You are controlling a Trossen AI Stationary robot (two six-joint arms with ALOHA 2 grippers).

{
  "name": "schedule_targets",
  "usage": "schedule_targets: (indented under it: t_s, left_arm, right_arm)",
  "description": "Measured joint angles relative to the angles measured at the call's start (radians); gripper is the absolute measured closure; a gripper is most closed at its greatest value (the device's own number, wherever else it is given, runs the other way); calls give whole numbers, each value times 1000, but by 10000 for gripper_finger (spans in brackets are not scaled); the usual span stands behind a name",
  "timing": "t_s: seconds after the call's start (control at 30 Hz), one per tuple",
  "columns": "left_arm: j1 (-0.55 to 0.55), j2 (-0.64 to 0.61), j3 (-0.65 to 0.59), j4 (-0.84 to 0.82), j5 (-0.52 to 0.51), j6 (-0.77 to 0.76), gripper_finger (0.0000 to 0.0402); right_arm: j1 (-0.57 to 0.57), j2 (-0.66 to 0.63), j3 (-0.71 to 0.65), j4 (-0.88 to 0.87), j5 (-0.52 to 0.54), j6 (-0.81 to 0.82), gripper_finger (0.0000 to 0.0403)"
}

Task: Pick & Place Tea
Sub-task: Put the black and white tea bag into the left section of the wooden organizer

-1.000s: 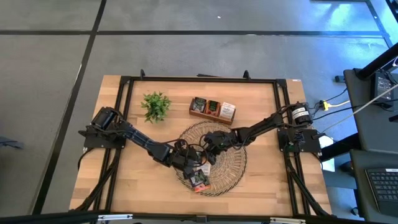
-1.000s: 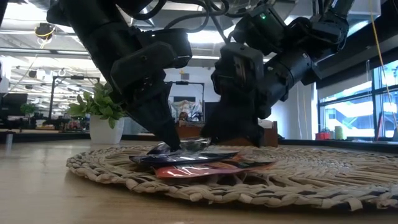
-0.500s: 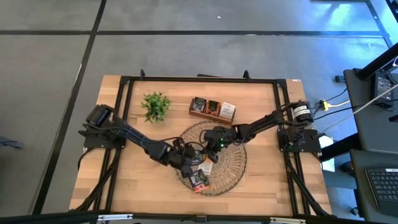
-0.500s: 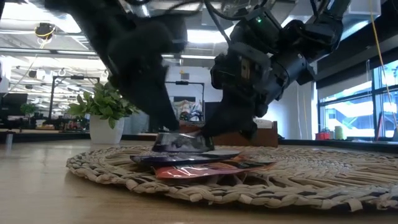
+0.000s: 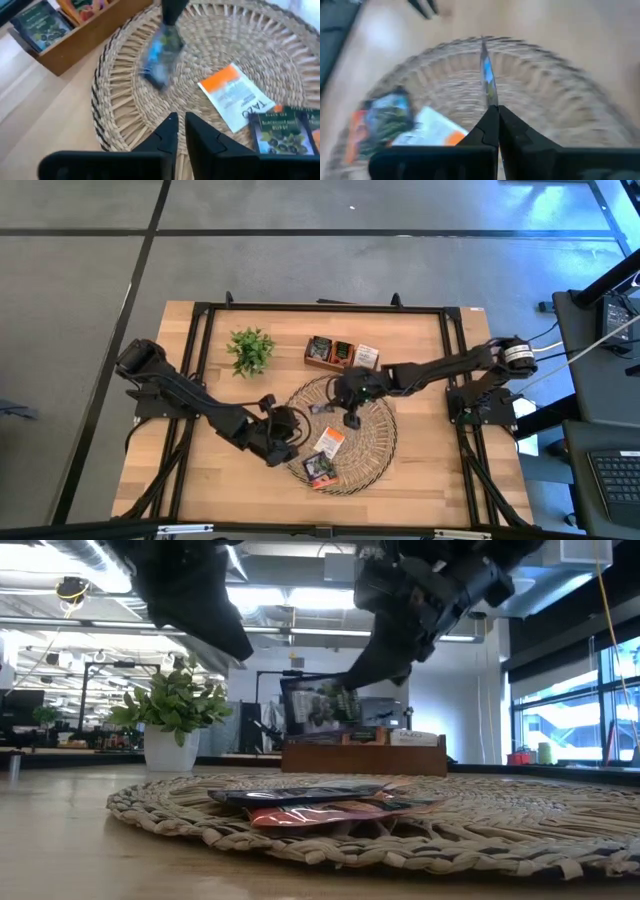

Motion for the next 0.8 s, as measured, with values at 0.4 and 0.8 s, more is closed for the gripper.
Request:
schedule_targets:
  t_s: [0.4,0.8]
  left_arm:
    - [61,6,0,17,4,-30,266]
    - [180,6,0,58,106,-15,211]
  right_arm:
    - [9,-7,47,-99,48,-157,400]
    - [62,-3,47,-99,47,-204,400]
